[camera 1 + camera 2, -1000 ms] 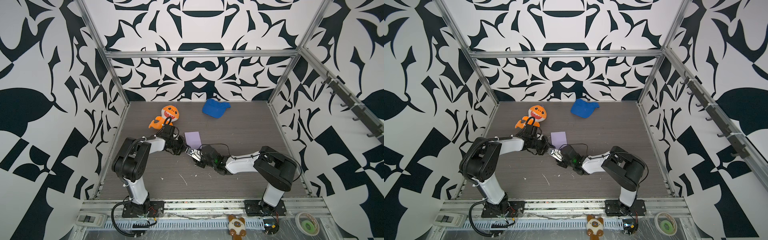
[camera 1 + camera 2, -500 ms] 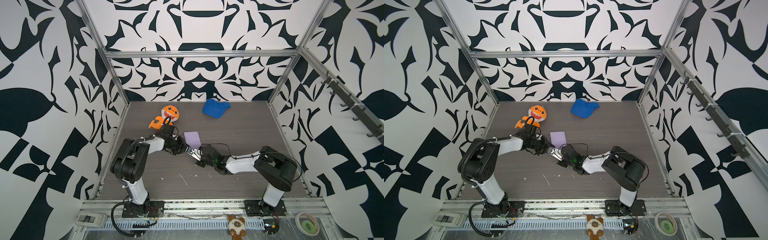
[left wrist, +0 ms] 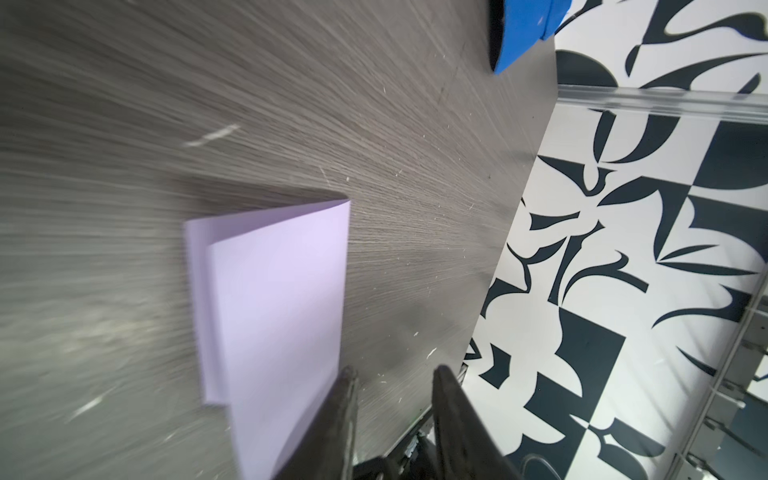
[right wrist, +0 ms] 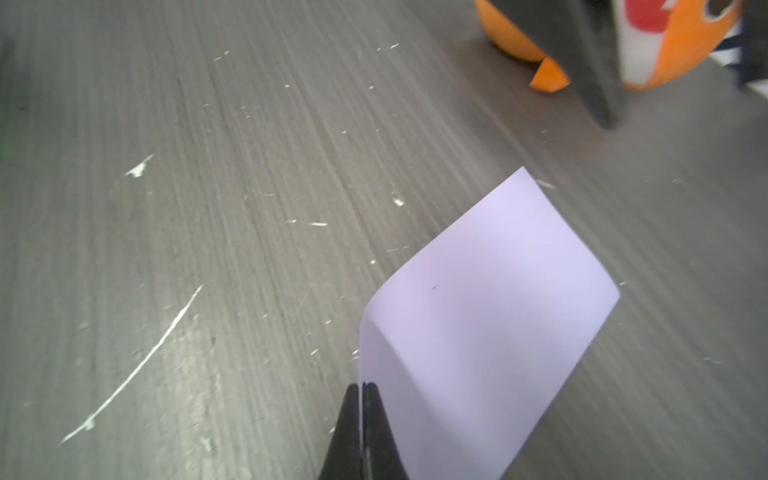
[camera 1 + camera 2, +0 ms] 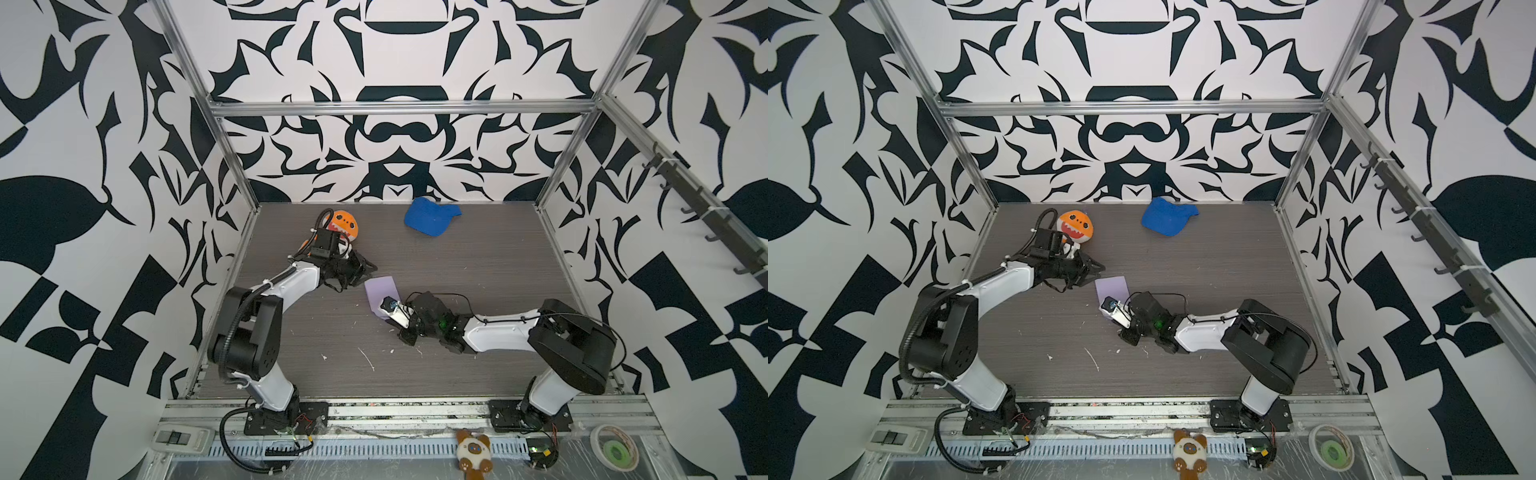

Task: Fold a paper plane with a square sheet of paper (pick it up from the middle)

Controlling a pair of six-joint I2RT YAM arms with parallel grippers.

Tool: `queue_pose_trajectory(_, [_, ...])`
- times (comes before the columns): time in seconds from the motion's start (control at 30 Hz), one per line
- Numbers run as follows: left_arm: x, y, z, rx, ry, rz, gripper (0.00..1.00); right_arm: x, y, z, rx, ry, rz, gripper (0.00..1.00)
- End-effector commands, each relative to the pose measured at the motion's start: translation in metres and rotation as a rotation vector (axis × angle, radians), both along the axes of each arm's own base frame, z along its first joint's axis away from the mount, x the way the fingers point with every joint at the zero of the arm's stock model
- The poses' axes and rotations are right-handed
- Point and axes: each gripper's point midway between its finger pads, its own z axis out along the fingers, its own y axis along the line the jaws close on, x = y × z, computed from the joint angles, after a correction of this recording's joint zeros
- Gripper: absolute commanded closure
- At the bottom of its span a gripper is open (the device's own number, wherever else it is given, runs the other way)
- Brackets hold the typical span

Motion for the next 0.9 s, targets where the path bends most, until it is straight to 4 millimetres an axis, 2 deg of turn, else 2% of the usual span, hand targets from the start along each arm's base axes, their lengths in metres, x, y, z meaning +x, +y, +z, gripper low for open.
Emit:
queue_pose_trajectory(0.0, [-0.003,-0.012,-0.025,0.029,0.048,-0.044,0.75,-0.007,0.008,0.014,0.100,0.085,0.019,1.00])
queue_pose_trajectory(0.1, [-0.006,-0.016,-0.046,0.057,0.089,-0.057,0.80,-0.006,0.007,0.013,0.121,0.115,0.016,1.00])
queue_pose_trajectory(0.33, [-0.015,-0.015,-0.079,0.156,0.152,-0.101,0.87,0.000,0.004,0.014,0.168,0.196,0.013,1.00])
queue_pose_trajectory(0.6, [-0.029,-0.001,-0.104,0.274,0.207,-0.127,0.91,0.013,0.001,0.004,0.177,0.269,-0.029,1.00])
queue_pose_trajectory(0.87, [-0.035,0.008,-0.116,0.340,0.225,-0.158,0.93,0.035,-0.005,-0.002,0.148,0.300,-0.109,1.00])
